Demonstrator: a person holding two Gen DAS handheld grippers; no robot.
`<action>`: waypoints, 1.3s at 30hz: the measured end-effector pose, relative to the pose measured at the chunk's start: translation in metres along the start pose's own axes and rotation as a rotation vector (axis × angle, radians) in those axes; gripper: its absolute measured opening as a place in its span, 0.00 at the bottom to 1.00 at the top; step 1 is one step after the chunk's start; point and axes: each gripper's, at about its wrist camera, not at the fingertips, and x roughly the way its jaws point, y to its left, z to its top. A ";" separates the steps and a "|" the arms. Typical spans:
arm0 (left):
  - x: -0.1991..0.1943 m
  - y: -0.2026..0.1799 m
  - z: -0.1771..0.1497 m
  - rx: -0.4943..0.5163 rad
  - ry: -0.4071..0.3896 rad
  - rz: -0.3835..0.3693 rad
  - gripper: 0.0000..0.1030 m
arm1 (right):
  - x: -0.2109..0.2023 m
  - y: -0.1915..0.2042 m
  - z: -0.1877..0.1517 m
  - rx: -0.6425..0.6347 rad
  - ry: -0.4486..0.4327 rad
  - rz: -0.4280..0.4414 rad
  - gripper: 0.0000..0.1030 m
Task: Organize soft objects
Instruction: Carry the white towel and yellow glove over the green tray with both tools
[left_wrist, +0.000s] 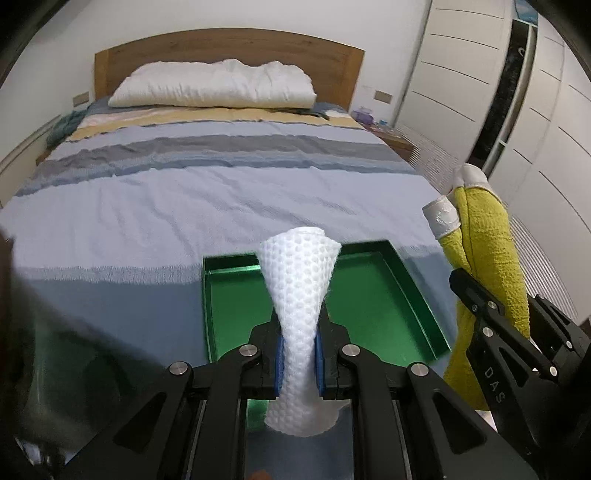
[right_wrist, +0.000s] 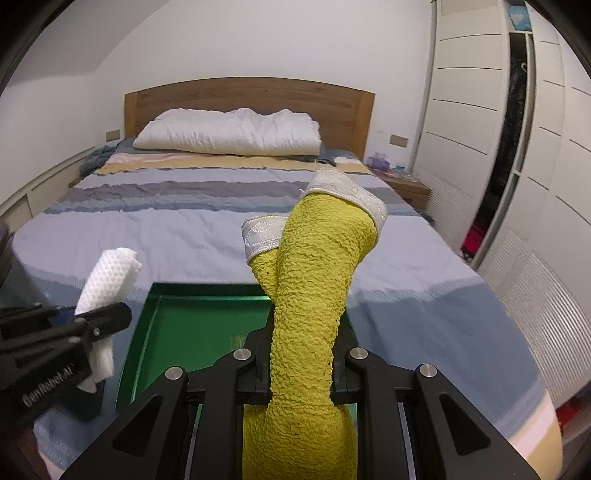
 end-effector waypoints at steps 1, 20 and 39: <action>0.007 -0.001 0.003 -0.008 0.003 0.001 0.10 | 0.008 -0.007 -0.002 0.002 0.003 0.006 0.17; 0.076 -0.015 -0.010 0.010 -0.006 0.109 0.10 | 0.121 -0.023 0.023 -0.004 0.110 0.001 0.17; 0.104 -0.018 -0.014 0.021 0.026 0.152 0.10 | 0.180 -0.014 0.026 -0.027 0.188 0.000 0.18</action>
